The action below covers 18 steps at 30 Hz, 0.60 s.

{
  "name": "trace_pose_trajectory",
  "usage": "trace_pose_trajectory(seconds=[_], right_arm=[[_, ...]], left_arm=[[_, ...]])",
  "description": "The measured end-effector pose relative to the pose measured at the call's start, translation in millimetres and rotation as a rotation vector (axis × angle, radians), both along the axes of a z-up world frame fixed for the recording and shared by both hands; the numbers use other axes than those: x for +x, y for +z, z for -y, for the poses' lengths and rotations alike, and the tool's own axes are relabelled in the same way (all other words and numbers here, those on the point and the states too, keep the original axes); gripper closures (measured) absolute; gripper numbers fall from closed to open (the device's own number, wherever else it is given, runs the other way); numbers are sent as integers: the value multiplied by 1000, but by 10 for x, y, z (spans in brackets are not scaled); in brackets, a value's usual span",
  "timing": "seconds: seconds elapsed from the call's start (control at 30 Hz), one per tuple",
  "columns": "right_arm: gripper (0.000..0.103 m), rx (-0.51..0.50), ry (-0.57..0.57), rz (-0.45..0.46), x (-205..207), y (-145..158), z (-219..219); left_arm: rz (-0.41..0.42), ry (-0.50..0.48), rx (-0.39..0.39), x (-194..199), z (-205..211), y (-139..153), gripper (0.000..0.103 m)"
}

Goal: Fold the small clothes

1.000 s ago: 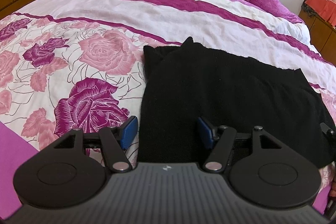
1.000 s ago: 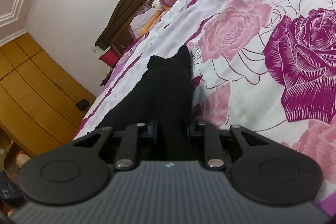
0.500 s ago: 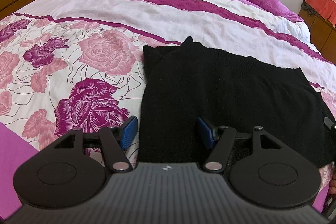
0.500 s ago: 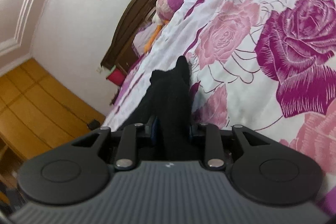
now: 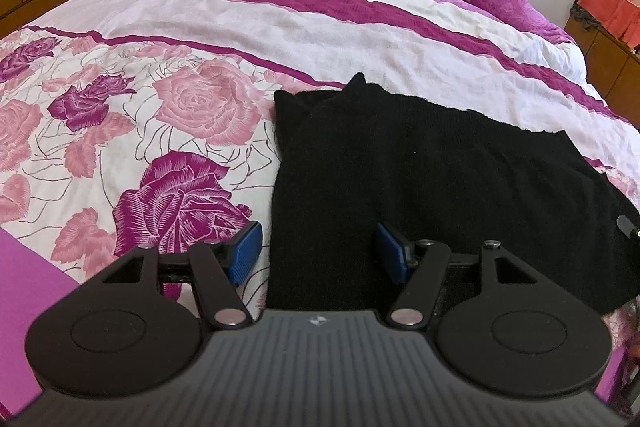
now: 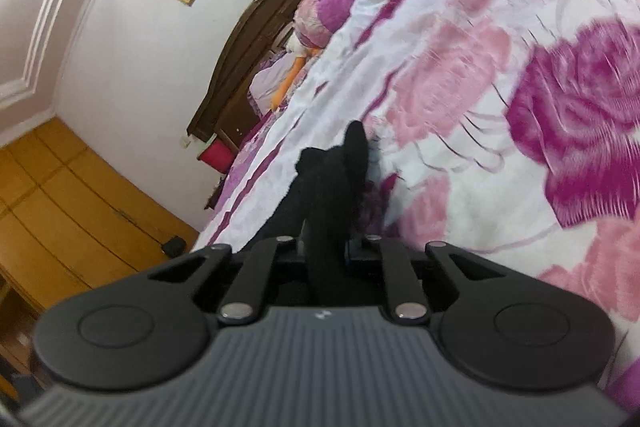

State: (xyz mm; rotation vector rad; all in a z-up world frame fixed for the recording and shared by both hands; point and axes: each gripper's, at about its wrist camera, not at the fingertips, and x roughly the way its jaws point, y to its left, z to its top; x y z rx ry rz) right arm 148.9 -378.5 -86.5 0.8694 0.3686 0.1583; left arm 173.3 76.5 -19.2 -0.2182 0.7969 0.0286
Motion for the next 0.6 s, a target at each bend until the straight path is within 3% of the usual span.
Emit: trace_pose_trajectory(seconds=[0.6], right_arm=[[89, -267, 129, 114, 157, 874, -594]], left_arm=[[-26, 37, 14, -232, -307, 118, 35]])
